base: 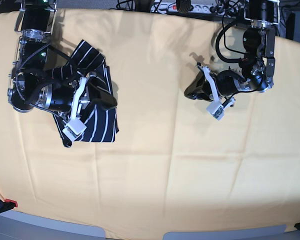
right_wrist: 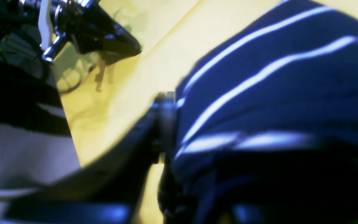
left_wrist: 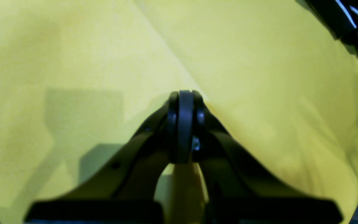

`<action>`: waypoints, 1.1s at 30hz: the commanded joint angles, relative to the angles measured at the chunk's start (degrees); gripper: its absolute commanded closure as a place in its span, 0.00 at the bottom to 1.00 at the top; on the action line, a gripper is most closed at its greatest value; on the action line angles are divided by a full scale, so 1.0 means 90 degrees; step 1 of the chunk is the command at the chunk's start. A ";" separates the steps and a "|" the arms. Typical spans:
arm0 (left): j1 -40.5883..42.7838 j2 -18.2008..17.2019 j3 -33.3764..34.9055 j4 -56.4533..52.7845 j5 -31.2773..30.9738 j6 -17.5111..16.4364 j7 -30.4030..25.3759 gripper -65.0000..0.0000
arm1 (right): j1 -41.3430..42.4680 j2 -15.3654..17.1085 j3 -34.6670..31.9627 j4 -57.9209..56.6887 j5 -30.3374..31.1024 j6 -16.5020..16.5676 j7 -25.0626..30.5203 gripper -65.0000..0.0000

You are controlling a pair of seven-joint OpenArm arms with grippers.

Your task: Fold the T-shirt properly

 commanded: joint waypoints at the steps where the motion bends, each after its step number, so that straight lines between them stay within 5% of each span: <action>1: -0.0090 -0.0066 -0.0032 0.0117 -0.0151 -0.0036 -0.0134 1.00 | 0.0146 0.0068 0.0012 0.0102 0.0197 0.0057 0.0139 0.50; 2: -0.0090 -0.0066 -0.0032 0.0117 -0.0151 -0.0036 -0.0134 1.00 | 0.0155 0.0080 -0.0015 0.0102 0.0316 0.0057 0.0197 0.37; 4: -0.0090 -0.0080 -0.0032 0.0117 -0.0153 -0.0036 -0.0136 1.00 | 0.0231 0.0080 -0.0034 0.0104 0.0916 0.0057 0.0160 0.30; 6: -0.0090 -0.0083 -0.0032 0.0117 -0.0158 -0.0039 -0.0136 1.00 | 0.0372 0.0075 -0.0039 0.0104 0.1609 0.0057 0.0139 0.30; 14: -0.0090 -0.0100 -0.0032 0.0117 -0.0818 -0.0233 -0.0080 1.00 | 0.0894 0.0219 -0.0034 0.0104 0.1609 0.0057 0.0139 0.30; 19: -0.0126 -0.0100 -0.0032 0.0119 -0.1851 -0.0266 0.0697 1.00 | 0.0947 0.0452 -0.0034 0.0104 0.1609 0.0057 0.0139 0.33; 21: -0.0126 -0.0100 -0.0032 0.0119 -0.2378 -0.0266 0.0971 1.00 | 0.0945 0.0631 -0.0027 0.0104 0.1609 0.0057 0.0139 0.41; 24: -0.0129 -0.0100 -0.0032 0.0119 -0.2786 -0.0266 0.1066 1.00 | 0.0933 0.0857 -0.0010 0.0104 0.1609 0.0057 0.0139 0.90; 25: -0.0129 -0.0100 -0.0032 0.0119 -0.2817 -0.0266 0.1039 1.00 | 0.0913 0.0882 -0.0010 0.0104 0.1609 0.0057 0.0139 1.00; 28: -0.0126 -0.0100 -0.0032 0.0119 -0.2812 -0.0266 0.1003 1.00 | 0.0712 0.0886 -0.0012 0.0102 0.1392 0.0057 0.0139 1.00; 33: -0.0160 -0.0097 -0.0032 0.0119 -0.2812 -0.0266 0.1001 1.00 | 0.0294 0.0814 -0.0012 0.0097 -0.1098 0.0057 0.0867 1.00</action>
